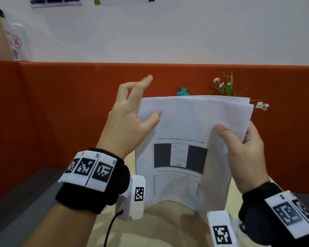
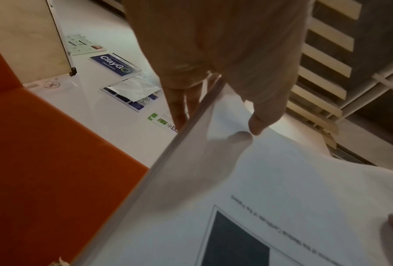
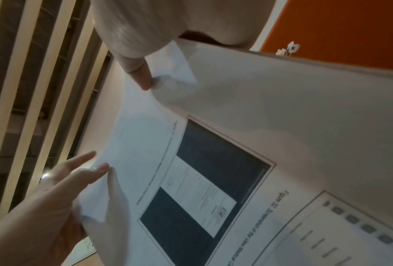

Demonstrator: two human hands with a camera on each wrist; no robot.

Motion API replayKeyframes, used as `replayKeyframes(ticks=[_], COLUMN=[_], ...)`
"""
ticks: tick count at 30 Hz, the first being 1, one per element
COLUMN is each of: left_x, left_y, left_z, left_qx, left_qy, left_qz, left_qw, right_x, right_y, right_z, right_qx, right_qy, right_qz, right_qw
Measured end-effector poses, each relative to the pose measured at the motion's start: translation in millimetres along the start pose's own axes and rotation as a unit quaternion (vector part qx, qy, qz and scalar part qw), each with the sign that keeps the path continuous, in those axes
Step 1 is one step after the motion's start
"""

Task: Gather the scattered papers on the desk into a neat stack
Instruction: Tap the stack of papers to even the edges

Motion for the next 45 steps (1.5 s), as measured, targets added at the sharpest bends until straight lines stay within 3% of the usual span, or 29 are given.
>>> replayKeyframes(ticks=[6,9,12,15,18,20,22,24,28,32,35,38,41,45], left_x=[-10.0,-20.4,-51.9,-74.4,-78.3,-72.6,-57.7,-34.9,-5.5,2.4,11.1,21.5,33.0,38.8], left_y=[-0.6,2.3,13.0,30.3,41.4,41.0,39.2,34.4,11.3,-9.3,-18.9,-38.1,-63.0,-67.4], left_z=[-4.3,-10.3,-8.9,6.3,13.8,11.1,0.3,-12.1,-8.7,12.4,26.1,45.9,70.6,83.7], left_qx=[0.063,0.068,0.051,0.157,0.222,0.190,0.084,0.013,-0.023,-0.054,-0.081,-0.090,-0.062,-0.045], left_qy=[0.022,0.156,0.256,0.273,0.185,0.132,0.066,-0.059,-0.280,-0.397,-0.419,-0.395,-0.340,-0.309], left_qz=[-0.030,-0.042,0.024,0.045,0.027,0.014,-0.008,-0.044,-0.124,-0.159,-0.184,-0.202,-0.253,-0.306], left_qw=[0.997,0.984,0.965,0.948,0.957,0.973,0.994,0.997,0.952,0.902,0.885,0.892,0.903,0.899], right_x=[-1.7,-2.8,0.8,9.4,11.0,8.3,3.3,-2.3,-18.8,-19.8,-11.1,-15.7,-31.8,-41.0], right_y=[-0.5,-0.5,0.3,-0.7,-0.9,-4.3,-10.5,-16.8,-13.6,-0.7,1.5,-8.8,-29.7,-39.5], right_z=[-0.5,-0.6,5.5,12.6,10.4,1.4,-16.8,-41.5,-68.3,-63.4,-56.3,-49.7,-40.8,-30.6], right_qx=[0.013,0.033,0.068,0.096,0.095,0.087,0.052,0.004,-0.006,-0.044,-0.029,-0.057,-0.044,-0.029], right_qy=[-0.008,0.002,0.006,-0.003,-0.021,-0.057,-0.113,-0.135,-0.035,0.015,-0.019,-0.023,-0.042,-0.049], right_qz=[0.021,0.023,0.016,-0.006,-0.005,0.012,0.038,0.075,0.134,0.110,0.073,0.070,0.116,0.159], right_qw=[1.000,0.999,0.998,0.995,0.995,0.995,0.992,0.988,0.990,0.993,0.997,0.996,0.991,0.986])
Point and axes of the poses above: each hand's wrist, its own y-axis towards the middle knuckle, its own z-axis out of the palm, x = y × z, the point moved 1 cm from there along y, towards the middle knuckle, and after that the axes turned 11 degrees about x, right-handed, at the moved point
